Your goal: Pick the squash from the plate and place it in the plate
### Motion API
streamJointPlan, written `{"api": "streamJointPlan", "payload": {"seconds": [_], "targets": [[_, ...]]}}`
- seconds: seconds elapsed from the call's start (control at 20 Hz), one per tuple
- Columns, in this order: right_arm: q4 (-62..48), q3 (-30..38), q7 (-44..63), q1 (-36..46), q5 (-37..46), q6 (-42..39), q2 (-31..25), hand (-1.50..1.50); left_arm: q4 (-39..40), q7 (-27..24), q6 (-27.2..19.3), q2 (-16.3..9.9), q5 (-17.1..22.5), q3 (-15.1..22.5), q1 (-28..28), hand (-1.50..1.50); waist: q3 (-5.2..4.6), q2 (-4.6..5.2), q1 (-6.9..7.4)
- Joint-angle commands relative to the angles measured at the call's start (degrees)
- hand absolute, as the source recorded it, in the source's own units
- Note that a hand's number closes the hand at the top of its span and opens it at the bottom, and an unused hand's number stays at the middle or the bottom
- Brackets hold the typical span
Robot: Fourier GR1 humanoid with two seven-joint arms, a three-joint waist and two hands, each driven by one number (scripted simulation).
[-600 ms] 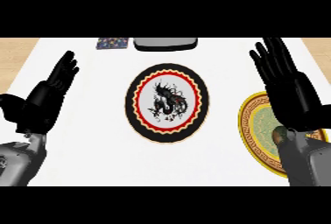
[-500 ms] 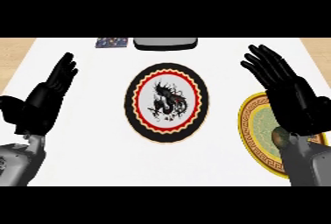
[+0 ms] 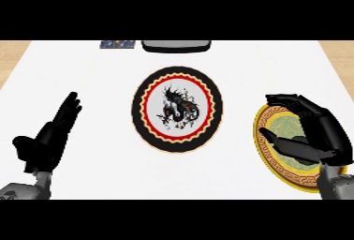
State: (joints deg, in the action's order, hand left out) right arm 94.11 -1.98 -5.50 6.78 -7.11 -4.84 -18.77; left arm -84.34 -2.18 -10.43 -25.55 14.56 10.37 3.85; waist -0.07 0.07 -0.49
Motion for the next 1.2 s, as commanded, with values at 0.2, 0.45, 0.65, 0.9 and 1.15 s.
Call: {"api": "streamJointPlan", "payload": {"seconds": [0.2,0.45,0.65,0.9,1.15], "targets": [[-5.1,4.0,-27.7,-15.4,6.4,-1.0,-1.5,-1.50,6.8,-7.3,5.3,0.9,1.0,-2.7,-2.4,0.00,0.09,-0.10,-0.01],[3.9,9.3,-23.5,-20.3,6.5,1.6,-3.8,-1.50,9.9,-8.3,3.8,4.3,-1.4,-2.9,0.0,0.00,0.03,-0.15,-0.31],[-0.3,10.3,-21.2,-20.8,13.0,2.5,-8.0,-1.50,9.2,-10.3,2.5,6.2,-3.8,-0.9,-3.0,0.00,0.01,-0.07,0.19],[1.8,10.6,-12.8,-22.5,18.9,-2.1,-17.3,-1.50,8.3,-5.9,5.1,3.4,-1.5,-3.2,0.1,0.00,0.01,-0.01,0.23],[6.4,7.2,-1.6,-20.7,23.5,-6.3,-19.8,-1.50,7.2,-5.6,5.9,3.3,-2.0,-3.7,-0.9,0.00,0.03,-0.05,0.63]]}}
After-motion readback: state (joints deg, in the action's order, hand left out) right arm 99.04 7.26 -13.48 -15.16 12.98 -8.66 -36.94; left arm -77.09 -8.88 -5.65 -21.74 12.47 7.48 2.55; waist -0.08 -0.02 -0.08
